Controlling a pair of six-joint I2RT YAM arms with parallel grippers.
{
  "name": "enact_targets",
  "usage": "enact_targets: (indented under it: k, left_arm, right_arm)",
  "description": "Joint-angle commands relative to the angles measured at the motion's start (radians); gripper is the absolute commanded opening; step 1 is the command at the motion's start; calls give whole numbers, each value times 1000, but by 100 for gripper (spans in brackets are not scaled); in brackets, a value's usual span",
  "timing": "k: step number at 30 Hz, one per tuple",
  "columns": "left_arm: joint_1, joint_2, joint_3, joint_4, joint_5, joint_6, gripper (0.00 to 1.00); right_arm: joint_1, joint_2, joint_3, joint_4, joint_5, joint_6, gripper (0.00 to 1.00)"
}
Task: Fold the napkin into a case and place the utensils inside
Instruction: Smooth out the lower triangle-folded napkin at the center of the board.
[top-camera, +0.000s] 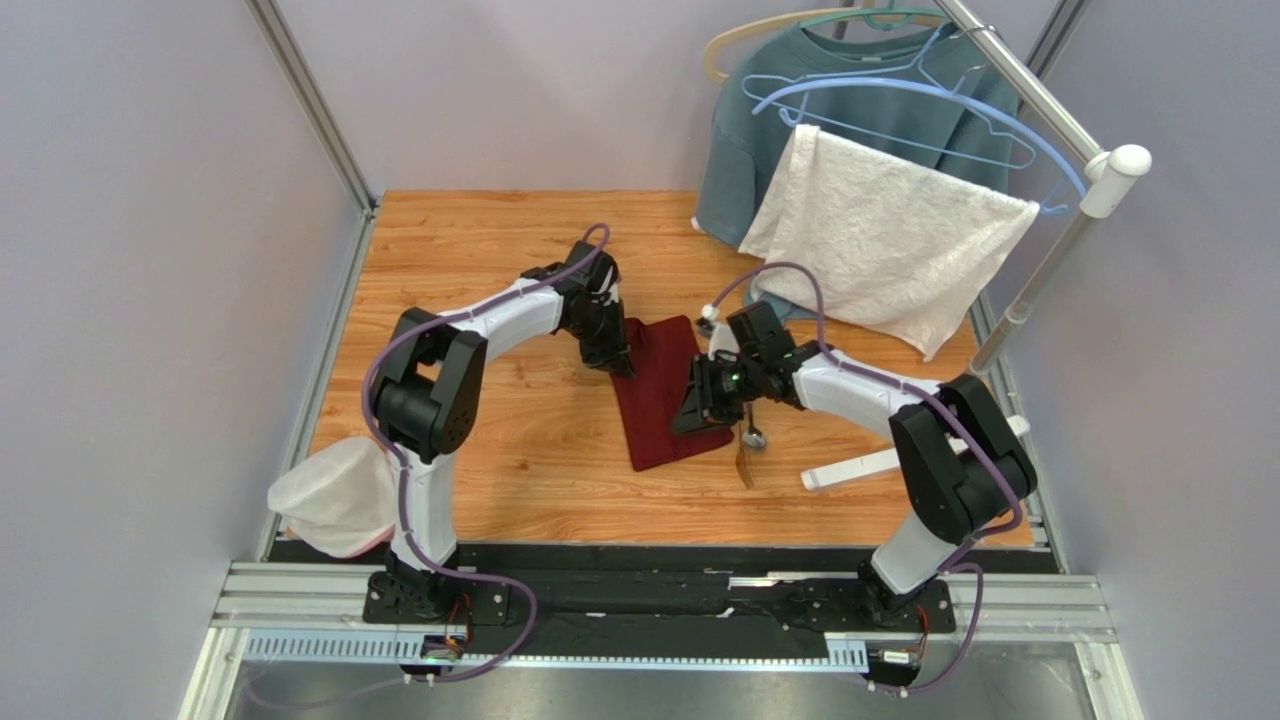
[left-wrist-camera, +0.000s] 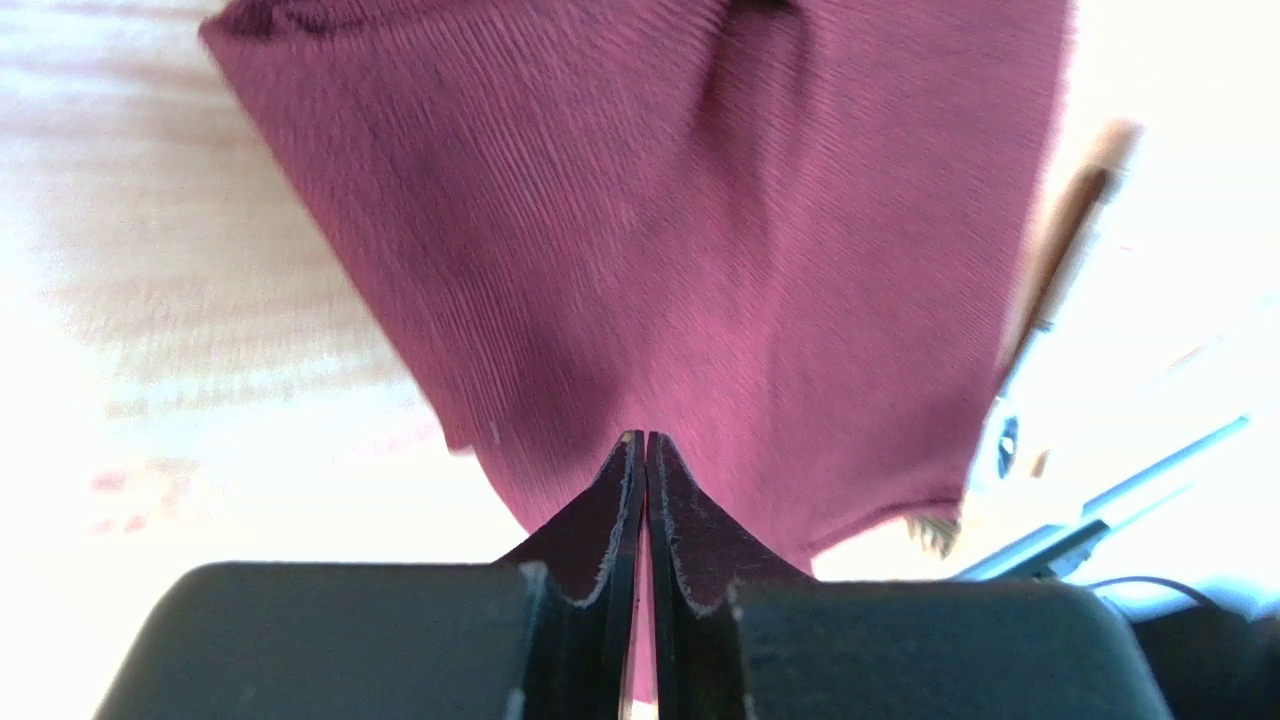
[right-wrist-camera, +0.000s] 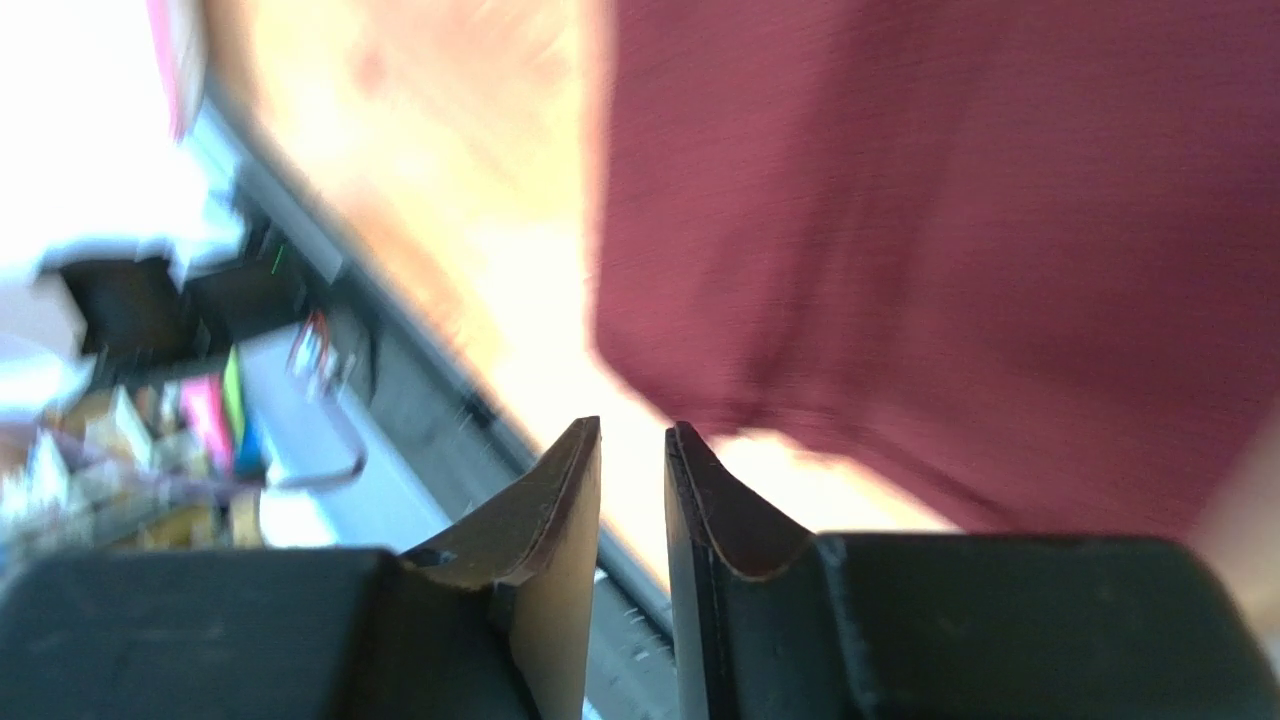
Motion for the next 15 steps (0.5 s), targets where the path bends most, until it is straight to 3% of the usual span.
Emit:
enact_targets:
  k: [1,10,11,15]
  left_arm:
    - [3,-149,-28,-16,9,15,10]
    - [-2,-130,-170,55,-25,-10,5]
    - [0,-119,-168,43,-34,-4,4]
    - [-14,-143,-170,36,-48,13,4]
  right_arm:
    - [-109,-49,8,-91,179,-47,28]
    - [-143,-46,78,-157,325,-87,36]
    - [-143,-36,89,-174,347,-93,43]
    - [-143,2,141,-188,392,-119,53]
